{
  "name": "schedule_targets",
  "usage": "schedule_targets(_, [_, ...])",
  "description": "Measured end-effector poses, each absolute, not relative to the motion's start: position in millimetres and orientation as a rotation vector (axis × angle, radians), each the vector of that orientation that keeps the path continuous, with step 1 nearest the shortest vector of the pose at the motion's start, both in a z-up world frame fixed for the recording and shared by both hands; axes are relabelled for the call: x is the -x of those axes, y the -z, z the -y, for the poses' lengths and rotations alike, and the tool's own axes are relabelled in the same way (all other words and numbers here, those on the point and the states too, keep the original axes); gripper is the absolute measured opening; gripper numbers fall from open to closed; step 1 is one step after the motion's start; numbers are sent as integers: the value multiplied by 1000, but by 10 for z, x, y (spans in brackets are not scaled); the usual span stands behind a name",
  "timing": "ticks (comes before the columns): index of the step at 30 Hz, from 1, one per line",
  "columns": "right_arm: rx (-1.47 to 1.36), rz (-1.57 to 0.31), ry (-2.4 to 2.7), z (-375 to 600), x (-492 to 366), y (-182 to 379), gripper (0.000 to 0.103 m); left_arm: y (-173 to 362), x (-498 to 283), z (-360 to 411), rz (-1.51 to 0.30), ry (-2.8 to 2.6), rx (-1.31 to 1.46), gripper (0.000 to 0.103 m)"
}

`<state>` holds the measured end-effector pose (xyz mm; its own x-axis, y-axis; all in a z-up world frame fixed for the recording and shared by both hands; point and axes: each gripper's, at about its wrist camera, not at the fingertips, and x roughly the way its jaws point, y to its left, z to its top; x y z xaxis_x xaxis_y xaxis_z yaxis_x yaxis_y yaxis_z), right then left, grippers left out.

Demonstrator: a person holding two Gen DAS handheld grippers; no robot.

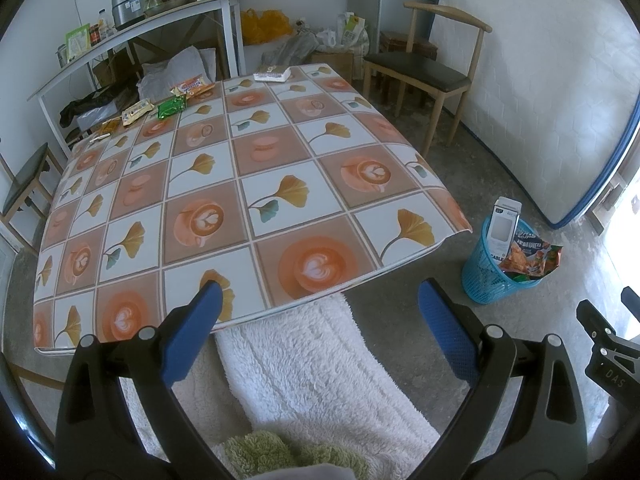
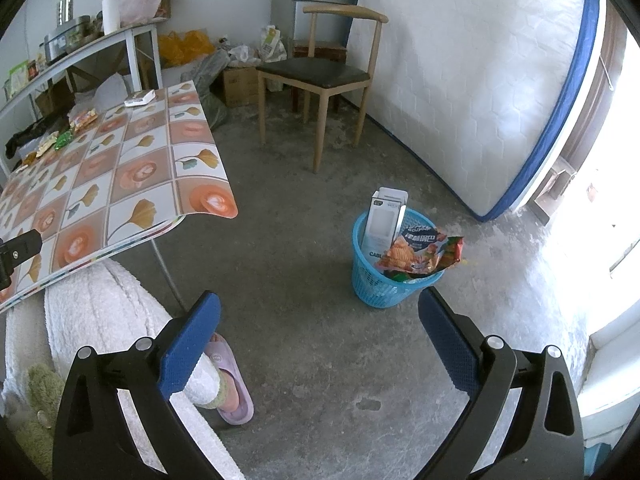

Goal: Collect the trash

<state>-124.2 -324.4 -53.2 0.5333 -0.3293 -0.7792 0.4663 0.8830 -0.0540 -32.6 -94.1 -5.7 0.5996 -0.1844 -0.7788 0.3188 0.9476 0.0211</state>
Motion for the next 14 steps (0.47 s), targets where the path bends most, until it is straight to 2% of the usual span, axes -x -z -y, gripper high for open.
schedule_targets(14, [-168, -890, 479, 3238, 1240, 531, 96, 81, 361, 937, -894, 296, -153, 94])
